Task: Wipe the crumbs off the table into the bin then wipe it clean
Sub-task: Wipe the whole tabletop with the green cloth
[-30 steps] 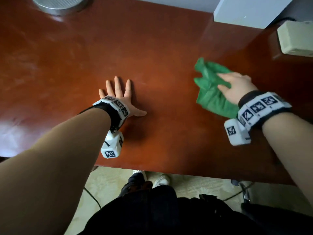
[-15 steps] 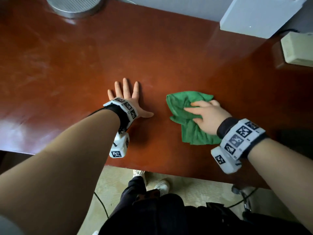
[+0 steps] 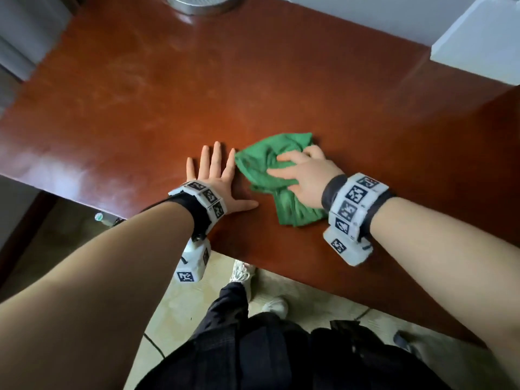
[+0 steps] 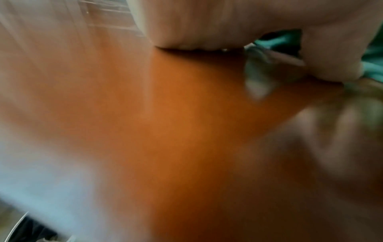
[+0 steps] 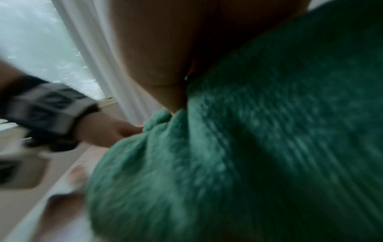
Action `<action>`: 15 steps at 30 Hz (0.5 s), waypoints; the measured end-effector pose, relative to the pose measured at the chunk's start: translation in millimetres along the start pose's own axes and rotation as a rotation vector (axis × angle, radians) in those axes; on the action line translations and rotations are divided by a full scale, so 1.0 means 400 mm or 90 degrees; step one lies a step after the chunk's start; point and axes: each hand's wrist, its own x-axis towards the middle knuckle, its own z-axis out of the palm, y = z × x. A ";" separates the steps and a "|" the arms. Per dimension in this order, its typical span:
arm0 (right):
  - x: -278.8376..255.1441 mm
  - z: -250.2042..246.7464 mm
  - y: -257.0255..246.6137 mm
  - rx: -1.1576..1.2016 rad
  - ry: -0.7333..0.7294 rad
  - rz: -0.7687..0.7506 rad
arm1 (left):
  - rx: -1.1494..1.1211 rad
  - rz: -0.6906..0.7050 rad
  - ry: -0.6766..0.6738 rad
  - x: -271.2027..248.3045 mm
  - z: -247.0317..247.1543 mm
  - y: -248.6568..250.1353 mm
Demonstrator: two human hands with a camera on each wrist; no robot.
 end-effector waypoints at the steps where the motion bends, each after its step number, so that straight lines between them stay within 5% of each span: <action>1: -0.026 -0.005 0.002 -0.028 -0.064 -0.052 | -0.001 0.003 -0.005 -0.001 -0.001 -0.002; 4: -0.020 -0.081 0.056 -0.062 -0.134 -0.061 | 0.008 0.008 -0.021 0.002 -0.005 -0.007; 7: 0.098 -0.157 0.121 -0.039 0.035 0.116 | 0.013 0.009 -0.033 0.005 -0.009 -0.005; 10: 0.242 -0.173 0.105 -0.039 0.080 0.228 | 0.005 0.009 -0.039 0.009 -0.009 -0.010; 15: 0.332 -0.143 -0.013 -0.033 0.067 0.107 | -0.003 0.019 -0.033 0.015 -0.003 -0.014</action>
